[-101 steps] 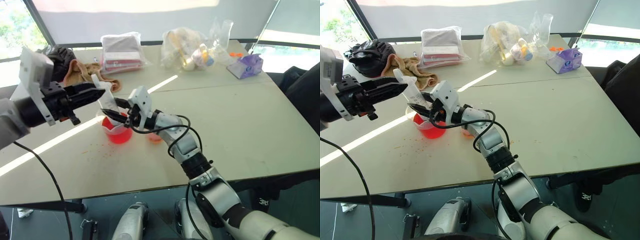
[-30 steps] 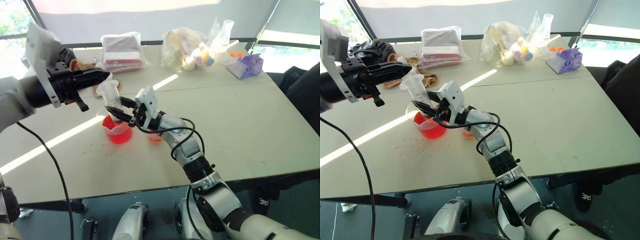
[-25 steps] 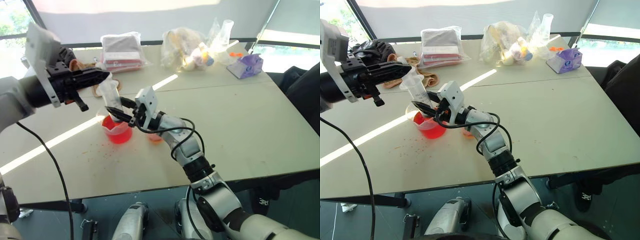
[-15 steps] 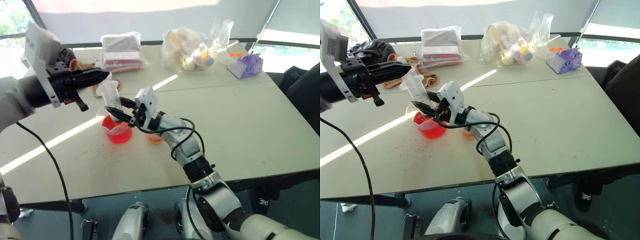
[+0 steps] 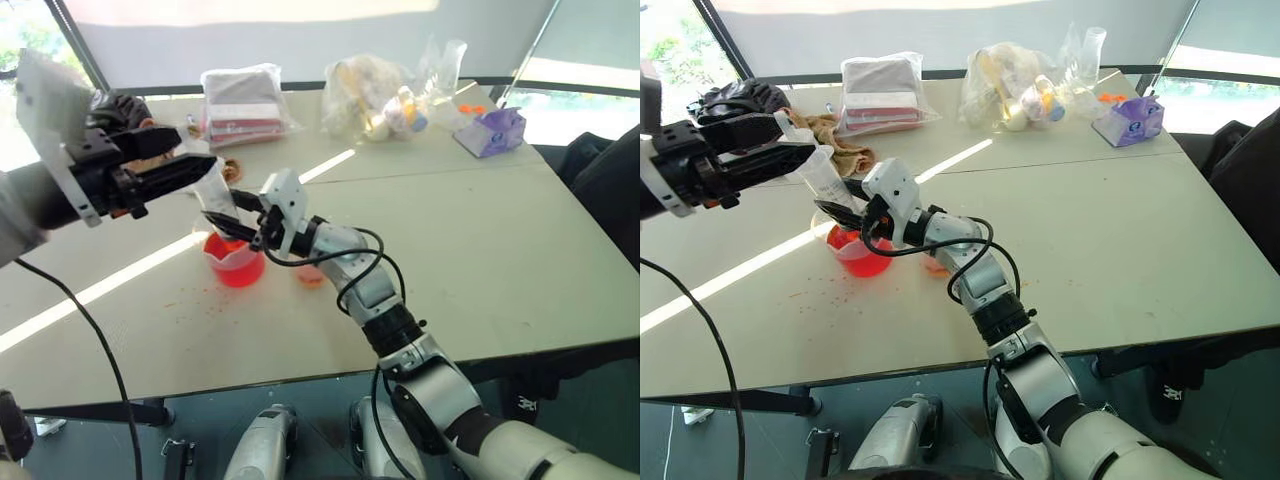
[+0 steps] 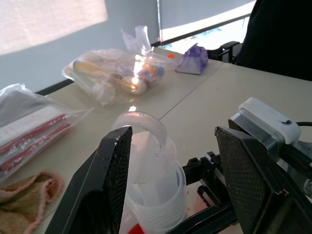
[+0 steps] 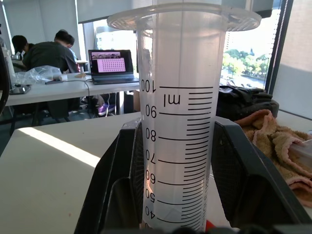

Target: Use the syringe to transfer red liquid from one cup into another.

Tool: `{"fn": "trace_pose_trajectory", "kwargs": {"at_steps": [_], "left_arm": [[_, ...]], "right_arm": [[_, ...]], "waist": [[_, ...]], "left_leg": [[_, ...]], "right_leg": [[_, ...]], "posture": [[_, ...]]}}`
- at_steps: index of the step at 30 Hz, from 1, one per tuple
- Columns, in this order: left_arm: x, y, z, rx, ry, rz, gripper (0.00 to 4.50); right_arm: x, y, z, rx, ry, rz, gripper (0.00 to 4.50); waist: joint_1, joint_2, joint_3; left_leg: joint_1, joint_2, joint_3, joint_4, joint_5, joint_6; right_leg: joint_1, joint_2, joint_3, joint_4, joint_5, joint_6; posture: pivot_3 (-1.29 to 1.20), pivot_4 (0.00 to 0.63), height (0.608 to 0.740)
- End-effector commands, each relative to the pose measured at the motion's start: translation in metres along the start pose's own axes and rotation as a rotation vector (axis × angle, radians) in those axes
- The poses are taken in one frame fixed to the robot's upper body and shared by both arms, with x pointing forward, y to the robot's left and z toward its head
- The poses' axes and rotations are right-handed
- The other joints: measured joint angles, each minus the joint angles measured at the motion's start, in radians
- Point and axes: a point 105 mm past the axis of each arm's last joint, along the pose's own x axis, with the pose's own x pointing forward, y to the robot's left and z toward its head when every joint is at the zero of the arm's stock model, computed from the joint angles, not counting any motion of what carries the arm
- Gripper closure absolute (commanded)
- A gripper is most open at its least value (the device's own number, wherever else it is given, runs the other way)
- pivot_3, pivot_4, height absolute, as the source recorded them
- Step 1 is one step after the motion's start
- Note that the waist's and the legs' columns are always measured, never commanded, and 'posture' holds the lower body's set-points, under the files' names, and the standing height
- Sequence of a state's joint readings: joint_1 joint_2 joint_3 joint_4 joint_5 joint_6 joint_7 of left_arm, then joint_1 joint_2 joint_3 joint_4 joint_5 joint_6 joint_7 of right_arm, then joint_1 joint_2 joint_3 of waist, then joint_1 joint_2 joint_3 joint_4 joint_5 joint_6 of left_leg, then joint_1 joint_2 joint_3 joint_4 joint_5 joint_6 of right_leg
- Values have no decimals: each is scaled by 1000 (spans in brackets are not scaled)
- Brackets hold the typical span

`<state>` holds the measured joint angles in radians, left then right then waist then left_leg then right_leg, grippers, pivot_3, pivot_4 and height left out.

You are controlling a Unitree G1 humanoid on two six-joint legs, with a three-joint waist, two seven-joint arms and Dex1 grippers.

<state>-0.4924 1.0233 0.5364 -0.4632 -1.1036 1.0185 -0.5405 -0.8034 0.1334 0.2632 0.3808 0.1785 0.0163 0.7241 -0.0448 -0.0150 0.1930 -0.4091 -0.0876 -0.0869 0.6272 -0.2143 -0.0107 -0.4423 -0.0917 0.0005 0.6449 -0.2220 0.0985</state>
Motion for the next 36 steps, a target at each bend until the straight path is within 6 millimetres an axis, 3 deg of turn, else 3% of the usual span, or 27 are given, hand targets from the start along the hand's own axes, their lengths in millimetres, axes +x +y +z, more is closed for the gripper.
{"fn": "trace_pose_trajectory", "kwargs": {"at_steps": [1, 12, 14, 17, 22, 25, 31, 36], "left_arm": [[-20, 7, 17, 55, -48, 86, 1601], [-71, 18, 2, -33, -6, 227, 1601], [-84, 22, -13, -86, 27, 265, 1601], [-86, 24, -36, -127, 70, 274, 1601], [-63, 27, -42, -129, 44, 208, 1601], [-42, 29, -43, -131, 19, 147, 1601], [-1, 30, -36, -127, -41, 16, 1601], [23, 31, -20, -111, -100, -64, 1601]], "right_arm": [[13, 7, 29, -30, -86, 48, 3136], [10, -8, 55, -40, -138, 14, 3136], [7, -12, 63, -54, -151, 3, 3136], [0, -21, 79, -72, -175, -34, 3136], [-14, -34, 111, -120, -213, -97, 3136], [-27, -45, 120, -163, -200, -155, 3136], [-59, -55, 108, -196, -118, -270, 3136], [-77, -53, 92, -195, -62, -335, 3136]], "waist": [[-1, 0, 0], [1, 0, 0], [-1, 0, 0], [3, 0, 0], [11, -1, 0], [13, -1, 0], [14, -1, -1], [5, -1, -1]], "left_leg": [[0, 0, 0, 0, 0, 0], [0, 0, -1, -1, 0, 0], [0, 0, 0, -1, 0, 0], [0, 0, 0, -3, 0, 0], [0, 0, -1, -3, 0, -1], [0, 0, -1, -3, 0, -1], [0, 0, 0, -7, 1, 0], [0, 0, 2, -10, 1, 0]], "right_leg": [[0, 0, 0, 0, 0, 0], [0, 0, 0, -1, -1, -1], [0, 0, 0, -1, -1, -1], [-1, -1, 0, -1, -1, -2], [0, -3, -1, -3, -2, -4], [0, -3, -1, -5, -2, -4], [2, -3, -1, -9, 0, -1], [0, -3, -1, -11, 0, 0]], "posture": [[0, 150, 736], [0, 150, 736], [0, 150, 736], [0, 150, 736], [0, 150, 736], [0, 150, 736], [0, 150, 736], [0, 150, 736]]}}
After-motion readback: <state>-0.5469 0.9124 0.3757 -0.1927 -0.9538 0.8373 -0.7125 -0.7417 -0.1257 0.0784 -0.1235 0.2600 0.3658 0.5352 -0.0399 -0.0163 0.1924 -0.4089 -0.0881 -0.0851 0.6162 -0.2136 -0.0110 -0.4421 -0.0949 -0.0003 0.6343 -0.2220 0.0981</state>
